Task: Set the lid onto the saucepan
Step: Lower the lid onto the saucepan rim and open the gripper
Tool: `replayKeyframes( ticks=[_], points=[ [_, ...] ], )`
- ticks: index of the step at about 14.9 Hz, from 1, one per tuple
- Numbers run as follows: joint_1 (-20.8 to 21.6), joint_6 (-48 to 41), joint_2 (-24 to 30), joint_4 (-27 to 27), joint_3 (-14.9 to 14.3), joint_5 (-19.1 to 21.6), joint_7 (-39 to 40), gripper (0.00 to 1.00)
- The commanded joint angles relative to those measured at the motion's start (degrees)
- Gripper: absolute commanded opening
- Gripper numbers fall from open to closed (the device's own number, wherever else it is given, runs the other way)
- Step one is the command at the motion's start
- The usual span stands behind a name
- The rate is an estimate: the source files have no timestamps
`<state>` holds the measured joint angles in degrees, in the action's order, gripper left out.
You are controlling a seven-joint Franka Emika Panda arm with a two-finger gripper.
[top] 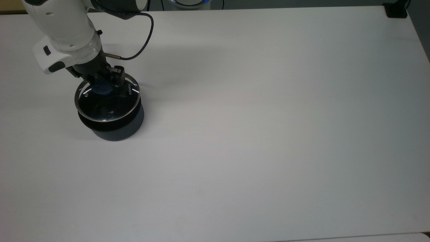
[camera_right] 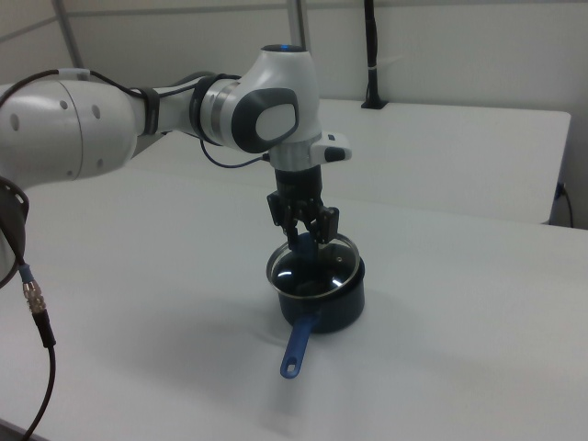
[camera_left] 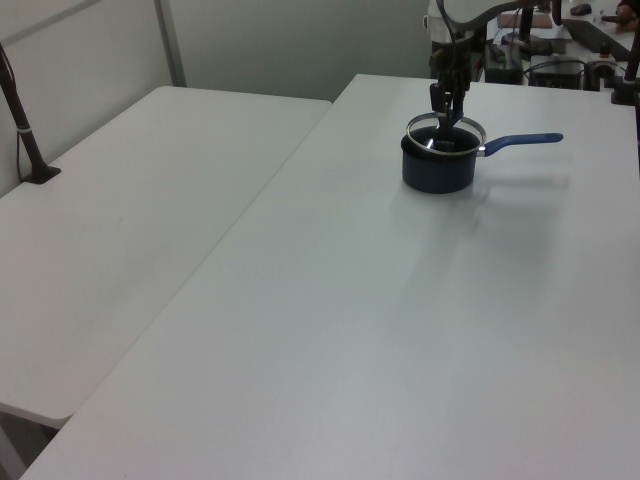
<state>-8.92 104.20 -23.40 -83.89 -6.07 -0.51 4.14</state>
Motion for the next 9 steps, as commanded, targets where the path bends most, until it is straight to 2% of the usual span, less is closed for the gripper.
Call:
replayKeyframes(
  ticks=[1, 9],
  points=[
    [0.21, 0.31, -0.42, 1.44, 0.18, -0.46, 0.16, 0.5],
    [0.04, 2.33, -2.88, 3.03, 0.09, -0.37, -2.21, 0.5]
  ],
)
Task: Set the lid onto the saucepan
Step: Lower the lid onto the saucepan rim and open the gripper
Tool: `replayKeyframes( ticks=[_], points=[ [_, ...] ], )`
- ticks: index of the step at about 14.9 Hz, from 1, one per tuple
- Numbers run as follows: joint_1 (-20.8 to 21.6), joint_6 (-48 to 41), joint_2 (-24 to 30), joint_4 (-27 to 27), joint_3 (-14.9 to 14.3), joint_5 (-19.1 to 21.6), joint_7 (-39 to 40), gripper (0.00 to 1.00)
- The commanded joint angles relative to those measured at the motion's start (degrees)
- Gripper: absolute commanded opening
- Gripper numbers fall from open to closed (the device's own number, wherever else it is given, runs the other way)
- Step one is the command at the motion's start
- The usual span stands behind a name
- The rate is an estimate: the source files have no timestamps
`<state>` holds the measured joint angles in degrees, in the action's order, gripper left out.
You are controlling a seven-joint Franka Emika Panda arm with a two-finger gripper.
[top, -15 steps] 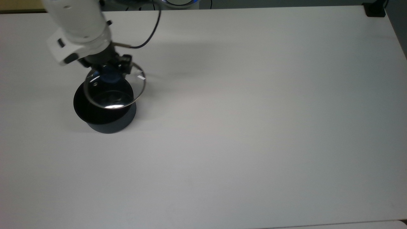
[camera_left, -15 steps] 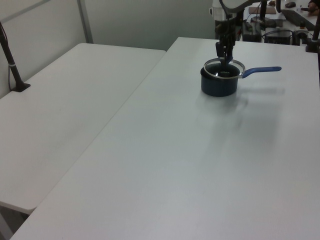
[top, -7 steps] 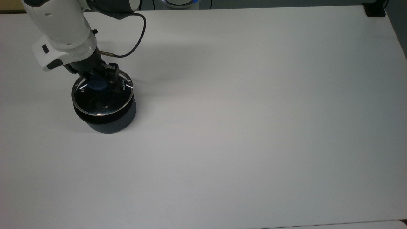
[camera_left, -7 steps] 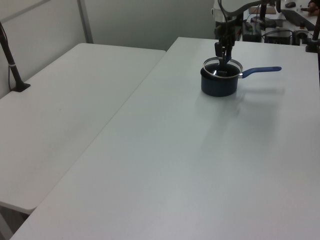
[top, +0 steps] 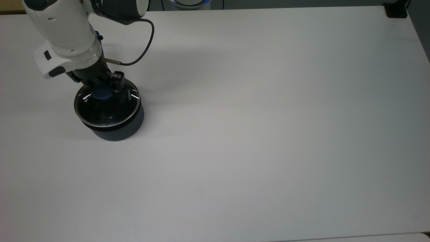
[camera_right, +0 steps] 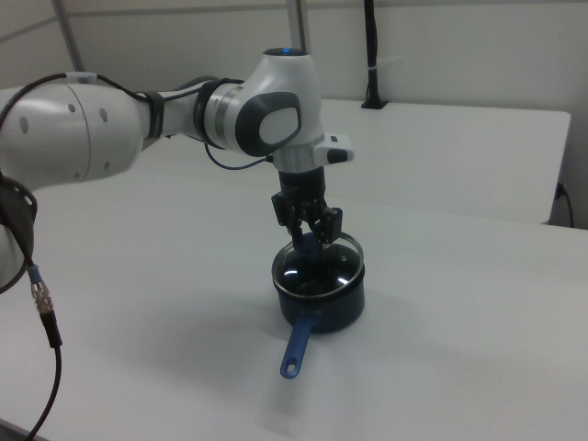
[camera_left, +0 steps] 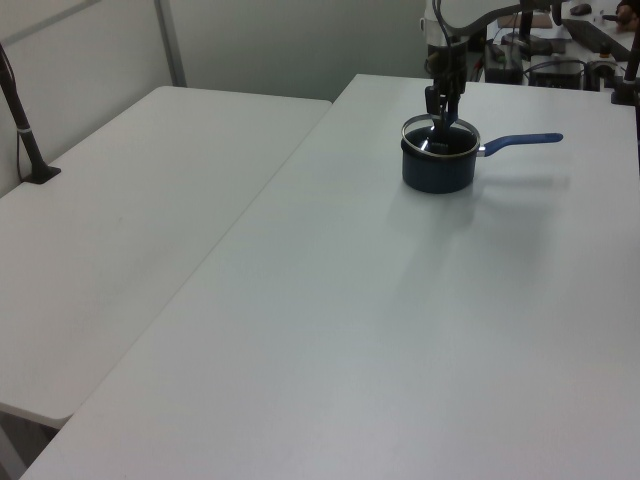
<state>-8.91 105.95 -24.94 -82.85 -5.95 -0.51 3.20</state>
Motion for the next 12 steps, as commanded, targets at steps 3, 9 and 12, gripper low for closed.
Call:
replayKeyframes(
  ticks=[3, 9, 12],
  points=[
    [-0.05, 0.4, -1.34, 1.99, -0.02, -0.46, -1.18, 0.5],
    [-0.14, -1.0, -1.34, 1.55, 0.07, -0.2, -0.83, 0.5],
    [-0.14, -2.84, -1.6, 1.47, 0.15, 0.24, -0.83, 0.5]
  ],
)
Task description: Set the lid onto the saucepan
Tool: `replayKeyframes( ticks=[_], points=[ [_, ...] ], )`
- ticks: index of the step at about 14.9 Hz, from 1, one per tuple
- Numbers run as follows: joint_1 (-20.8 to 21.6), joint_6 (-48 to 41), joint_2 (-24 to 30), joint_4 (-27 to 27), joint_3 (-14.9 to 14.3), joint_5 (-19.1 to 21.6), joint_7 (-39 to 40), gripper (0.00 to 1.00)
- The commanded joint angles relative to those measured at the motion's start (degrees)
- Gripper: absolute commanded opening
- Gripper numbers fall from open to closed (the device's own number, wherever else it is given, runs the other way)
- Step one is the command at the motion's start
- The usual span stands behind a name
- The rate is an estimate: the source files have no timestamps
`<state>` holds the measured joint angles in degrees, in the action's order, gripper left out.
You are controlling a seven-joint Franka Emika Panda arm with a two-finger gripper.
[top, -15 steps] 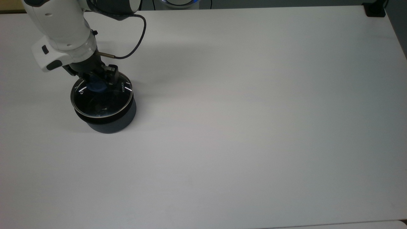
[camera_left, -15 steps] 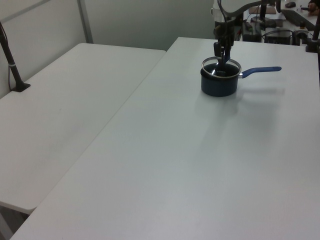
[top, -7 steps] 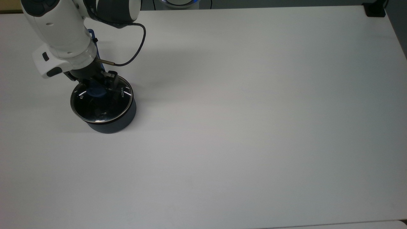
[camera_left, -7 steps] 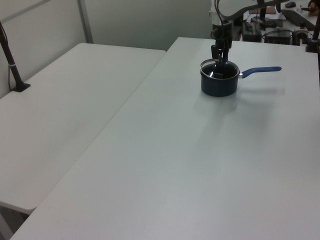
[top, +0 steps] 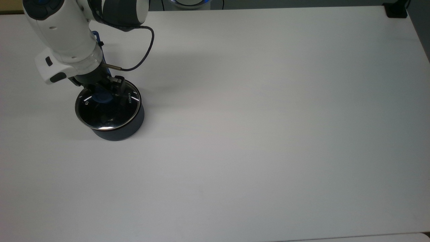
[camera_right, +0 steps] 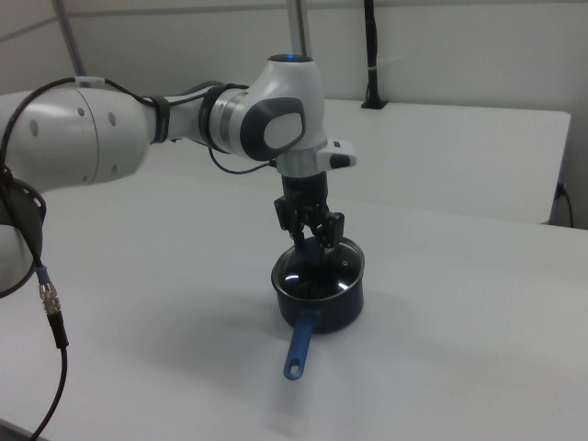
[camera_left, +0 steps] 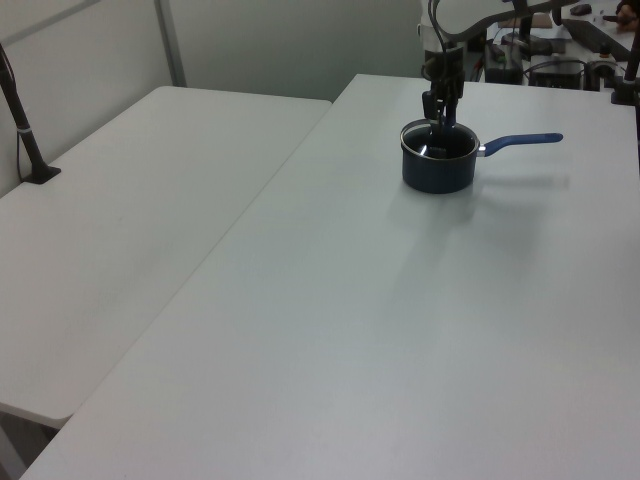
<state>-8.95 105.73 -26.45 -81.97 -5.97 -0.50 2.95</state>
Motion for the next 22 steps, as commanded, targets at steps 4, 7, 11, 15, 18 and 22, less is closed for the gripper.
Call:
replayKeyframes(
  ticks=[4, 7, 11, 15, 18, 22],
  points=[
    [-0.28, -5.45, -0.45, 0.58, 0.17, 0.59, -0.75, 0.5],
    [-2.03, -7.29, -0.45, 1.02, 0.17, 4.1, -1.02, 0.5],
    [-1.86, -8.18, -0.45, 0.85, 0.17, 3.93, -1.1, 0.5],
    [-1.6, -7.56, -0.45, 0.58, 0.17, 3.4, -2.33, 1.0],
    [-1.6, -7.56, -0.1, 0.76, 0.17, 3.4, -2.33, 1.0],
    [-0.55, -8.35, 4.02, 0.58, 0.87, 3.4, -2.16, 1.0]
  ],
)
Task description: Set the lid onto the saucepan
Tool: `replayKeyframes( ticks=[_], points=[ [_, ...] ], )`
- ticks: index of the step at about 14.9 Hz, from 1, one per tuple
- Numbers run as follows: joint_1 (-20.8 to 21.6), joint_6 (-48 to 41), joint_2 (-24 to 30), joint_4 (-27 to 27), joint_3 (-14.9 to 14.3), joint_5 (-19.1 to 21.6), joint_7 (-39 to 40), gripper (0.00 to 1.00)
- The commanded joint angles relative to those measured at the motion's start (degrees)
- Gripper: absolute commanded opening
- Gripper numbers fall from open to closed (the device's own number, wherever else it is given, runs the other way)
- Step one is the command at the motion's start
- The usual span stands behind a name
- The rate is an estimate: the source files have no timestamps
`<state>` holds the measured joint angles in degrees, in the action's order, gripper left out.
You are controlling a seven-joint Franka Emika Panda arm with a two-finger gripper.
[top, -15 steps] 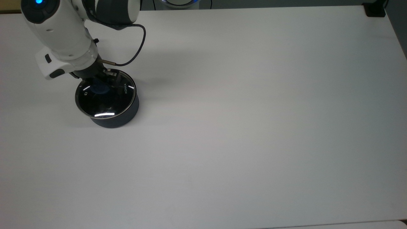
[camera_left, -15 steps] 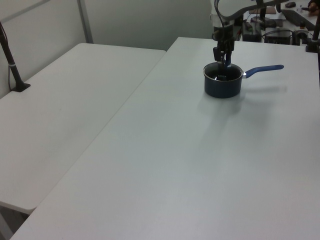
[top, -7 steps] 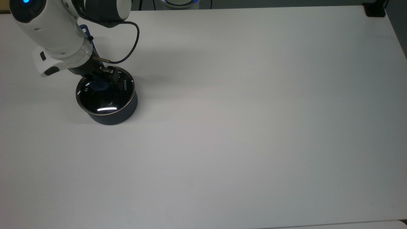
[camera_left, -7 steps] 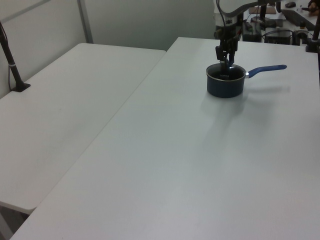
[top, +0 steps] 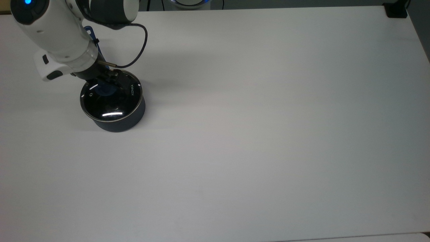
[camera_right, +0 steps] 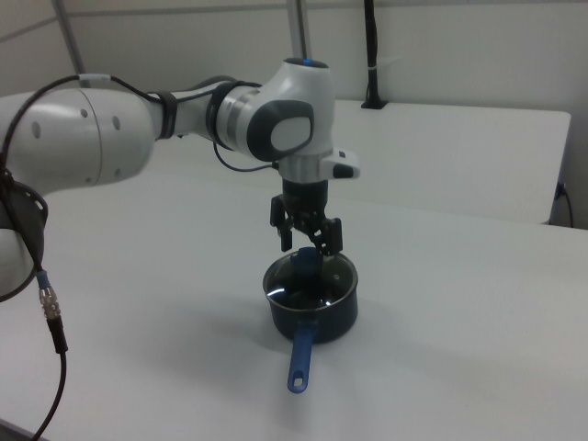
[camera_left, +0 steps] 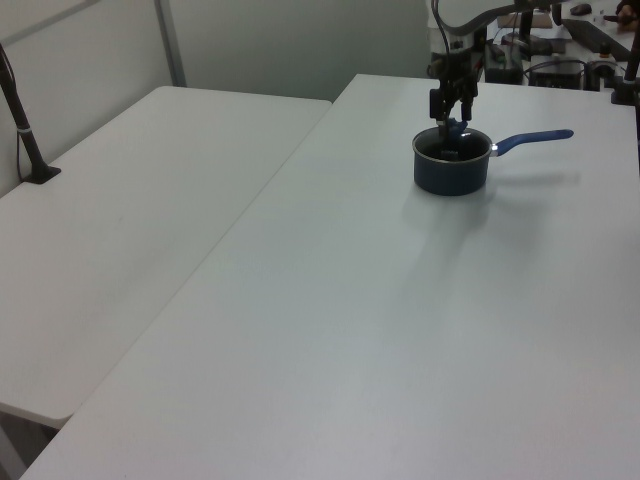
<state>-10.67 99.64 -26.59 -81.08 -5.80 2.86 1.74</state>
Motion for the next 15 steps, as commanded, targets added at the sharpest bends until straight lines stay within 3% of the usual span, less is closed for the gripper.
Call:
replayKeyframes(
  ticks=[1, 3, 8, 15],
  points=[
    [3.09, -4.78, 6.53, -0.39, 0.7, 0.04, -0.95, 1.0],
    [5.38, -8.92, 10.31, -0.92, 0.7, 0.04, -1.03, 1.0],
    [12.68, -9.9, 25.08, -13.21, 0.7, -0.04, -1.3, 1.0],
    [12.95, -10.78, 26.5, -13.05, 0.09, -1.27, -1.3, 1.0]
  ],
)
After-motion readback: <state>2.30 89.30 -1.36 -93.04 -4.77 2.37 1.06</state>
